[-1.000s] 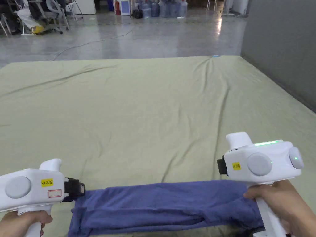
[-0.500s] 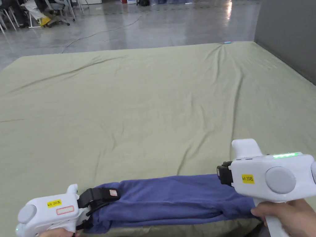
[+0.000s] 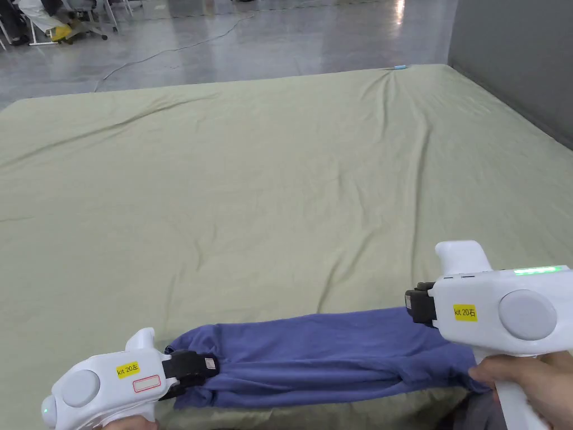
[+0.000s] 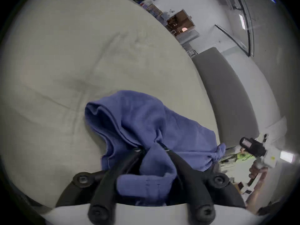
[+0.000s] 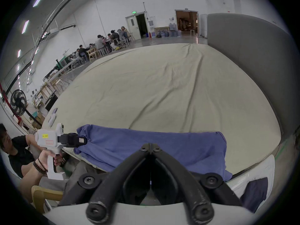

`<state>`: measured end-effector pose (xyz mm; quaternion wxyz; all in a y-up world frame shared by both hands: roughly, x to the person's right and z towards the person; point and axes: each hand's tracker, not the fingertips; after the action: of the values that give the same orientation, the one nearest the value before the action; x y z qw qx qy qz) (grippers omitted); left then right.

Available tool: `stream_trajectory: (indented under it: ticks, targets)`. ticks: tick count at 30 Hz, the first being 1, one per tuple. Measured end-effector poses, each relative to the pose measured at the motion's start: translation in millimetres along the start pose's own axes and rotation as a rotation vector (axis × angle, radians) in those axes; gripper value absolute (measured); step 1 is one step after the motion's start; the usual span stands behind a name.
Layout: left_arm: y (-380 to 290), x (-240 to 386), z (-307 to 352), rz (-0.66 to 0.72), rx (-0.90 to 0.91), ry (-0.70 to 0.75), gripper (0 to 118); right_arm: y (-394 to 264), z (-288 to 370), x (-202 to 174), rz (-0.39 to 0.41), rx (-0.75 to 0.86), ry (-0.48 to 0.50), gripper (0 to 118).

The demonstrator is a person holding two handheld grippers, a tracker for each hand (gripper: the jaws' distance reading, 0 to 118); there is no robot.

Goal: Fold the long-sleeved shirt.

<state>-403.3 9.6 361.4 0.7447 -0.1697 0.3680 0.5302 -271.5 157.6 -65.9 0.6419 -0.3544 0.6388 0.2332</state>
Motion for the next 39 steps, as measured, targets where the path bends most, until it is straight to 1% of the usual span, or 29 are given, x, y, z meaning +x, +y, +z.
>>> stream_trajectory:
  ticks: [1,3,5,7,9,11,14,15,17,19,21,22,24,25,28,30,32,33,35,37,38,39]
  targets:
    - [-1,4,6,-0.020,0.020,0.018,4,2,0,1,-0.005,0.002,0.000,0]
    - [6,4,16,0.005,0.041,-0.002,4,5,1,2,-0.018,0.016,-0.003,0]
    - [13,3,32,0.018,0.110,-0.015,4,7,4,4,-0.030,0.030,-0.002,0]
    - [24,-5,49,0.065,0.152,-0.023,4,8,6,5,-0.041,0.044,0.005,0]
    - [32,-12,65,0.052,0.177,-0.021,4,8,9,5,-0.045,0.051,0.009,0]
    - [39,-21,82,0.037,0.216,0.066,4,8,11,6,-0.044,0.060,0.011,0]
    - [42,-39,109,0.096,0.272,0.131,4,9,12,8,-0.052,0.071,0.020,0]
    - [43,-45,117,0.108,0.270,0.129,4,10,12,9,-0.057,0.074,0.021,0]
    - [36,-40,132,0.125,0.280,0.111,5,10,12,9,-0.056,0.076,0.024,0]
    - [31,-22,138,0.090,0.275,0.076,5,10,12,9,-0.050,0.079,0.028,0]
    - [26,9,140,0.051,0.287,-0.002,5,10,12,9,-0.054,0.083,0.035,0]
    - [25,29,137,0.041,0.285,-0.072,5,9,11,10,-0.057,0.083,0.038,0]
    - [24,70,126,0.016,0.262,-0.151,5,6,11,10,-0.055,0.076,0.034,0]
    - [28,94,117,-0.037,0.231,-0.199,5,5,10,11,-0.049,0.066,0.015,0]
    - [22,167,77,-0.181,0.138,-0.267,5,1,10,16,-0.036,0.053,-0.042,0]
    - [19,203,43,-0.257,0.058,-0.295,5,-2,12,24,-0.049,0.050,-0.061,0]
    - [6,238,-3,-0.295,-0.051,-0.296,5,-4,16,34,-0.079,0.050,-0.075,0]
    - [7,236,-26,-0.310,-0.090,-0.288,5,-5,18,39,-0.092,0.055,-0.081,0]
    - [-5,252,-67,-0.324,-0.175,-0.268,5,-7,24,49,-0.120,0.069,-0.096,0]
    - [-16,254,-99,-0.302,-0.219,-0.256,6,-10,32,60,-0.153,0.085,-0.110,0]
    - [-19,251,-113,-0.286,-0.257,-0.249,10,-12,35,66,-0.164,0.088,-0.114,0]
    - [-21,249,-120,-0.272,-0.292,-0.261,18,-14,37,70,-0.169,0.089,-0.114,0]
